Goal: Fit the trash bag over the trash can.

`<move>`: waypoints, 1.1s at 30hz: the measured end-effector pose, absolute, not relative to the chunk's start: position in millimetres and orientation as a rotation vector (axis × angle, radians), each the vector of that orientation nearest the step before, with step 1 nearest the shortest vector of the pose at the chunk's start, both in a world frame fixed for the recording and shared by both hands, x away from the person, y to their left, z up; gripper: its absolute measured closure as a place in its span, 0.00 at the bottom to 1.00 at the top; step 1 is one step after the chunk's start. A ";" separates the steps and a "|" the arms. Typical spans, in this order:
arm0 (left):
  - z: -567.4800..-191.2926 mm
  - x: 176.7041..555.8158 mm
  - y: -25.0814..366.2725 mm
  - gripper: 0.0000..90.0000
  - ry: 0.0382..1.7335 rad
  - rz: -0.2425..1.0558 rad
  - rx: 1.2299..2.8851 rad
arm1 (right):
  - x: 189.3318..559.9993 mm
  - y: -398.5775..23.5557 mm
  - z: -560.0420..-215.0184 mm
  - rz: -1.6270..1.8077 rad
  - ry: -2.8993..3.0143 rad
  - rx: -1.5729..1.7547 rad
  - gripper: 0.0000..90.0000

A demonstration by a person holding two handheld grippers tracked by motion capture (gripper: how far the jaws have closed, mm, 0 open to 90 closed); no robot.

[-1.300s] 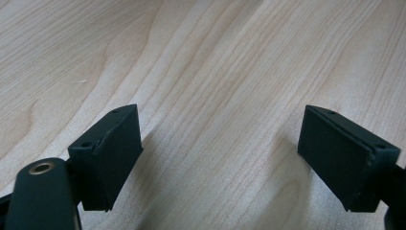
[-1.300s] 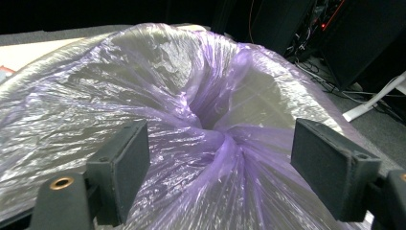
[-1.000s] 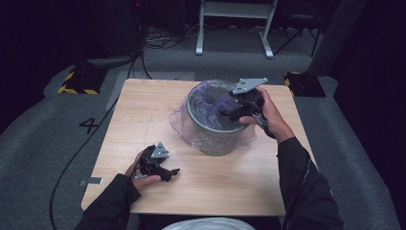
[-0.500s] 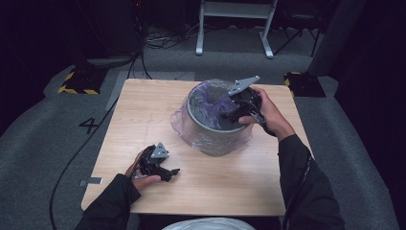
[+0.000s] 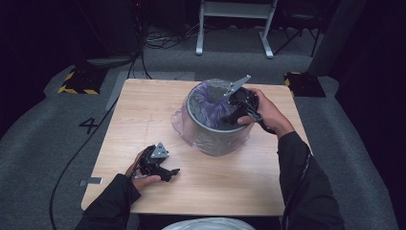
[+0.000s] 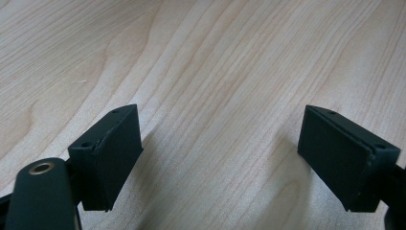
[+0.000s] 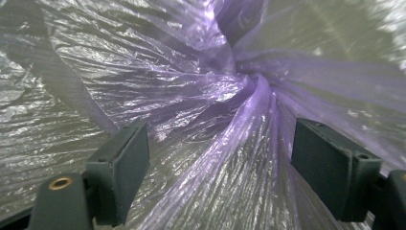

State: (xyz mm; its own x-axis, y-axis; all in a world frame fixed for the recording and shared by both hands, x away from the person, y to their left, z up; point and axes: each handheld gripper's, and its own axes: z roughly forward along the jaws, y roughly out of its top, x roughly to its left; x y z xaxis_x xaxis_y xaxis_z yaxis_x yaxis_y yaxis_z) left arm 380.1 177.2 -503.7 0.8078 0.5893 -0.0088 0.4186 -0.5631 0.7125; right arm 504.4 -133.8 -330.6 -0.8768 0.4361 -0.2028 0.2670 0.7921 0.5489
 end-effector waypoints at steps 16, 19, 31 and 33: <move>-503.7 380.1 177.2 0.16 0.738 0.298 2.250 | 505.1 -132.7 -334.1 0.713 2.678 0.550 0.23; -503.7 380.1 177.2 0.16 0.738 0.298 2.250 | 504.6 -133.8 -333.4 0.745 2.673 0.574 0.23; -503.7 380.1 177.2 0.16 0.738 0.298 2.251 | 497.2 -133.2 -324.7 0.825 2.622 0.564 0.22; -503.7 380.1 177.2 0.16 0.738 0.298 2.251 | 496.8 -133.5 -323.6 0.834 2.611 0.566 0.22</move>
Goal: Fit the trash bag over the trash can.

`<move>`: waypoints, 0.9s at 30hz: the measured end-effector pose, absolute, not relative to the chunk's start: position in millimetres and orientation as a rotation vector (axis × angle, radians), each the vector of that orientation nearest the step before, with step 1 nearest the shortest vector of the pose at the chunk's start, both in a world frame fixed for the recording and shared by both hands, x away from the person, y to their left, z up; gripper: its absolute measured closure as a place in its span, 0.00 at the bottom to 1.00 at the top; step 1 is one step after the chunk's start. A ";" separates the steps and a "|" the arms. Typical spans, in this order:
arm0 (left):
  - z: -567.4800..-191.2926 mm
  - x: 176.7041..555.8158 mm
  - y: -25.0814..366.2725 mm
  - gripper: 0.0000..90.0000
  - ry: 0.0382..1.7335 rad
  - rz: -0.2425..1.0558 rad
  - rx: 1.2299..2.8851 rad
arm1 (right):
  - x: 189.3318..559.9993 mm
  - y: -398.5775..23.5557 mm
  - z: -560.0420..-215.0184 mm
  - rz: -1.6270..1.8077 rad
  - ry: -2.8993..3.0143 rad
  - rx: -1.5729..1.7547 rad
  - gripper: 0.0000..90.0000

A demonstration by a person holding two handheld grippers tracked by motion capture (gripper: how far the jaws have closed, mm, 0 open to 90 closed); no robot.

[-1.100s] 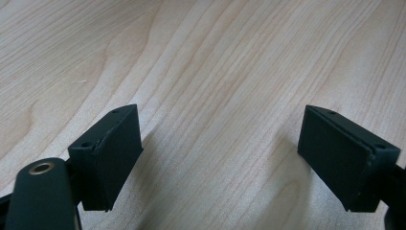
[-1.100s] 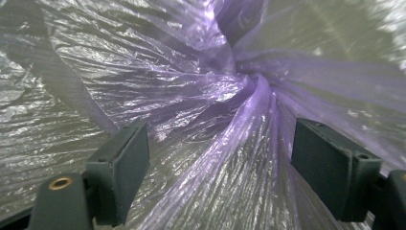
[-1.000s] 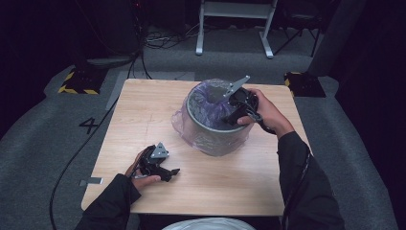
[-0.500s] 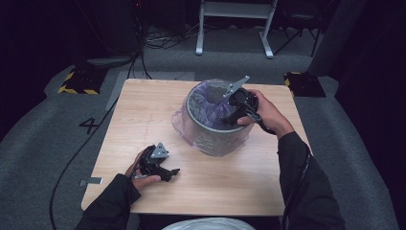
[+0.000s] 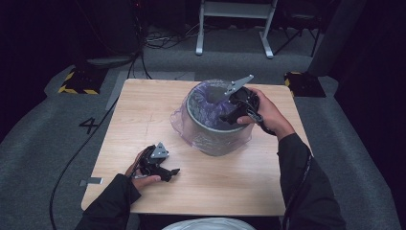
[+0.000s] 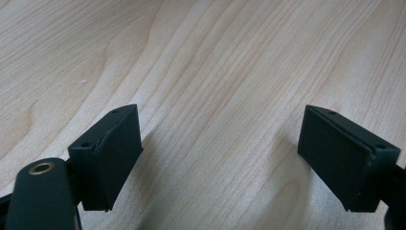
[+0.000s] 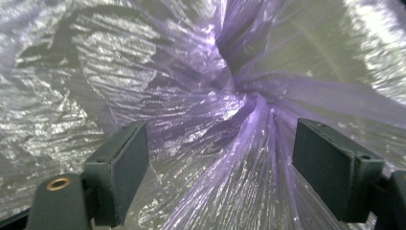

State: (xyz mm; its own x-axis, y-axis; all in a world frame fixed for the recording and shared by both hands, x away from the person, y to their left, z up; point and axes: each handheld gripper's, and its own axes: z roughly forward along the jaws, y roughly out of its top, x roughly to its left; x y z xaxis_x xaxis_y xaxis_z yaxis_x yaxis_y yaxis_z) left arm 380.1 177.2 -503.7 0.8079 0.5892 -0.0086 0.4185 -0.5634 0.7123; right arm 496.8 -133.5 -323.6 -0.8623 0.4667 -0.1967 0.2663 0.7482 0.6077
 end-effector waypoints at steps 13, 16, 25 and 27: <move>-503.7 380.1 177.2 0.16 0.738 0.298 2.251 | 492.6 -136.5 -319.5 0.912 2.519 0.576 0.21; -503.7 380.1 177.2 0.16 0.738 0.298 2.251 | 491.4 -137.0 -318.4 0.924 2.505 0.579 0.21; -503.7 380.1 177.2 0.16 0.738 0.298 2.250 | 485.6 -143.9 -313.1 0.981 2.468 0.586 0.20; -503.7 380.1 177.2 0.16 0.738 0.298 2.251 | 483.4 -146.2 -312.8 0.991 2.456 0.586 0.20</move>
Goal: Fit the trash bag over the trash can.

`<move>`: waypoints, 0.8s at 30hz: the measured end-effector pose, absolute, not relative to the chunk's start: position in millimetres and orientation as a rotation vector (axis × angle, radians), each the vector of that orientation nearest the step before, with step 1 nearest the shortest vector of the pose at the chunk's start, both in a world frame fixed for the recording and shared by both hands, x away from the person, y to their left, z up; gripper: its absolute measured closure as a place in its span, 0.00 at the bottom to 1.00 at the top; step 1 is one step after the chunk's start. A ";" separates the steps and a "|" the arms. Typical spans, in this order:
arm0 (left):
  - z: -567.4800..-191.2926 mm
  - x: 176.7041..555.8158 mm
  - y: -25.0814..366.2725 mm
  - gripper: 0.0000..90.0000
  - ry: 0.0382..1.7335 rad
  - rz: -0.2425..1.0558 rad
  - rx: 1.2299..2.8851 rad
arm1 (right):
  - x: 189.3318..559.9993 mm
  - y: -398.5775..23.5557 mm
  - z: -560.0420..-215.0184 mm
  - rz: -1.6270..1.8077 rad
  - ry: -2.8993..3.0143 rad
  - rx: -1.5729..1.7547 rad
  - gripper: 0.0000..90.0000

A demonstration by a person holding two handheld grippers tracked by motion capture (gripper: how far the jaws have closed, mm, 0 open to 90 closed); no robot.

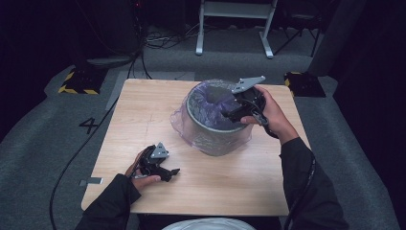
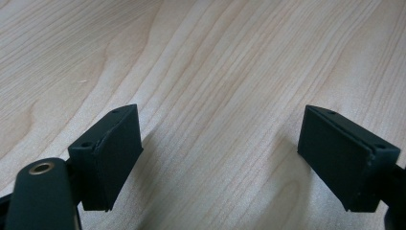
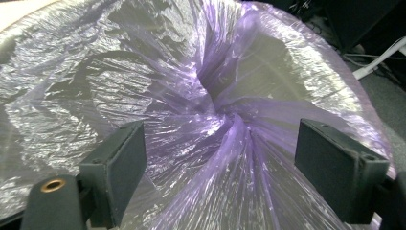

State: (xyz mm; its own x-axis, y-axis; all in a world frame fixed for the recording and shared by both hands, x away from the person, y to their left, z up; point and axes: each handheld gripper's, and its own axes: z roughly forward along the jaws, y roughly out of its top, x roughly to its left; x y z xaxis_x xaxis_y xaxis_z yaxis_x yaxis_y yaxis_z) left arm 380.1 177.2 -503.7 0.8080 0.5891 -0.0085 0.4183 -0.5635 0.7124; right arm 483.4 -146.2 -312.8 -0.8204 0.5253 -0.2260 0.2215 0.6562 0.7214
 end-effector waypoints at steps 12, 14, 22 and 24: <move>-503.7 380.1 177.2 0.16 0.738 0.298 2.251 | 470.5 -159.6 -311.0 1.052 2.409 0.567 0.19; -503.7 380.1 177.2 0.16 0.738 0.298 2.251 | 468.4 -160.3 -309.6 1.056 2.396 0.561 0.19; -503.7 380.1 177.2 0.16 0.738 0.298 2.251 | 459.8 -165.6 -305.9 1.074 2.380 0.550 0.19; -503.7 380.1 177.2 0.16 0.738 0.298 2.251 | 457.6 -166.9 -305.4 1.077 2.379 0.541 0.18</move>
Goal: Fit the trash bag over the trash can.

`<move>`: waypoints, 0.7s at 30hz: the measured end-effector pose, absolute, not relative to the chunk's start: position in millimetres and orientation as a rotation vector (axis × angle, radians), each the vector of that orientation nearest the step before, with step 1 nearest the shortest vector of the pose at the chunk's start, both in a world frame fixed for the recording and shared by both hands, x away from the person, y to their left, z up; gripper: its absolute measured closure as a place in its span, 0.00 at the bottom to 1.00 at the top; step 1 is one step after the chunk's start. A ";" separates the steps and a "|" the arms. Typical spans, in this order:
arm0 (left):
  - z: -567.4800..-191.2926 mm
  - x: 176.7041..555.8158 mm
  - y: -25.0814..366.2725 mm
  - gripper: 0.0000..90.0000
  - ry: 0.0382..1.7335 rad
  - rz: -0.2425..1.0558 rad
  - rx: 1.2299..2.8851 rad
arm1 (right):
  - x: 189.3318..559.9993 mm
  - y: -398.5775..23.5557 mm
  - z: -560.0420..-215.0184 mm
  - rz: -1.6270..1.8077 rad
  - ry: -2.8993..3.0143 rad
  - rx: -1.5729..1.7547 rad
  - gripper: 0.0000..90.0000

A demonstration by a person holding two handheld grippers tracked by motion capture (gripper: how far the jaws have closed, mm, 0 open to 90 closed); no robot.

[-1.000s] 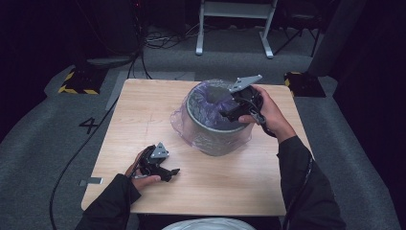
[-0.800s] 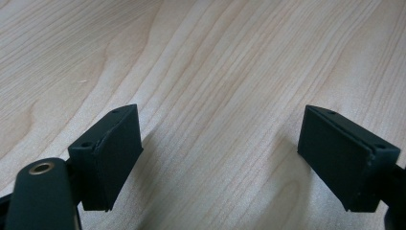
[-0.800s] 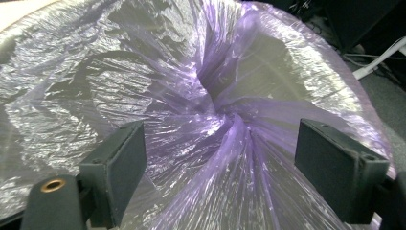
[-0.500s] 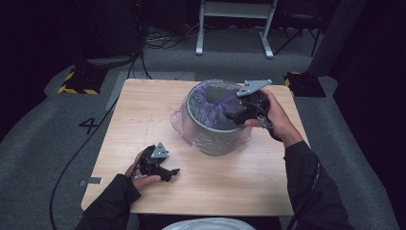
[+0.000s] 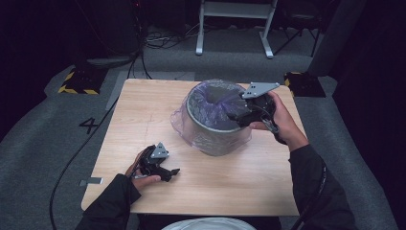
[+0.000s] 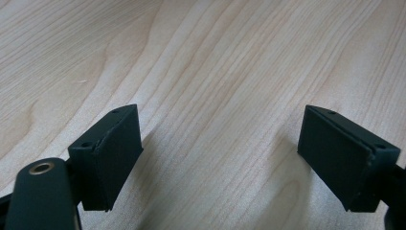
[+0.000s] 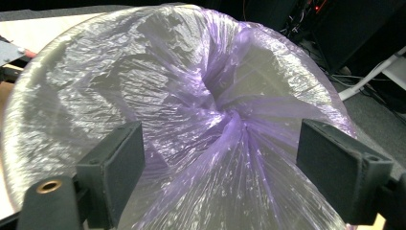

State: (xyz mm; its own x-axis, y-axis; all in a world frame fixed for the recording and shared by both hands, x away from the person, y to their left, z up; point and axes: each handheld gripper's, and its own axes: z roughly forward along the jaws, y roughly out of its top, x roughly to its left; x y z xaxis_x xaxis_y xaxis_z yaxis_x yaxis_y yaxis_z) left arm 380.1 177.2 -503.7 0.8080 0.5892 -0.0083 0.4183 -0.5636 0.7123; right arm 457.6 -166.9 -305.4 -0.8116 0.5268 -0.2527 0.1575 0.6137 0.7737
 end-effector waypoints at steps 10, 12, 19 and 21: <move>-503.7 380.1 177.2 0.16 0.738 0.298 2.251 | 445.9 -177.5 -303.5 1.089 2.359 0.525 0.18; -503.7 380.1 177.2 0.16 0.738 0.298 2.251 | 443.6 -181.5 -303.2 1.084 2.356 0.526 0.18; -503.7 380.1 177.2 0.16 0.738 0.298 2.250 | 437.7 -191.2 -302.0 1.079 2.343 0.533 0.18; -503.7 380.1 177.2 0.16 0.738 0.298 2.251 | 435.4 -194.0 -301.4 1.089 2.339 0.531 0.18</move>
State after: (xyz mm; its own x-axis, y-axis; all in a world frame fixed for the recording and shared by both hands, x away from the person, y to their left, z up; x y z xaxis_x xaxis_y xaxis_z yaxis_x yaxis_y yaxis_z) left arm 380.1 177.2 -503.7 0.8080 0.5891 -0.0082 0.4182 -0.5637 0.7123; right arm 435.4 -194.0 -301.4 -0.7978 0.5362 -0.2757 0.1342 0.6037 0.7858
